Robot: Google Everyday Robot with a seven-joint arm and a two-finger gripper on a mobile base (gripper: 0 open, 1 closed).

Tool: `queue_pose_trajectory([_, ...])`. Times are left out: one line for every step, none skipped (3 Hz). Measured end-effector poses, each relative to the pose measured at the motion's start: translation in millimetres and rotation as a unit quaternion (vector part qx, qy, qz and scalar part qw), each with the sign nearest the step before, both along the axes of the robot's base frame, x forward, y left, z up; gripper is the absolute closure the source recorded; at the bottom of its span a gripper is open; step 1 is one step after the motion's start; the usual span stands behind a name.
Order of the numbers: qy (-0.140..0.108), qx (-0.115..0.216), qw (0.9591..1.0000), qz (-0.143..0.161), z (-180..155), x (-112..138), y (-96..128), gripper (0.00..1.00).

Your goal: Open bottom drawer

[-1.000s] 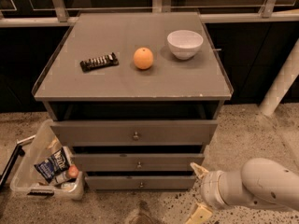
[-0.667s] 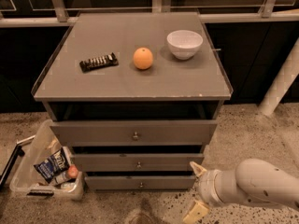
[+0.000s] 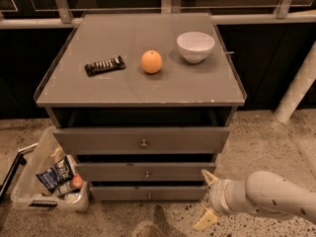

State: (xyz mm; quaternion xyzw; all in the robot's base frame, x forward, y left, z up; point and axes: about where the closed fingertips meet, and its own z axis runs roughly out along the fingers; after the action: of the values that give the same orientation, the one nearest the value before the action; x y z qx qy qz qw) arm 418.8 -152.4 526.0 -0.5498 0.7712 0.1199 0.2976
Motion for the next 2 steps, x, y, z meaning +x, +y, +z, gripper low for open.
queue_pose_trajectory([-0.018,0.004,0.9998,0.002,-20.0,8.5,-10.3,0.0])
queue_pose_trajectory([-0.04,0.03,0.9984,0.025,-39.2,16.4,-19.3,0.0])
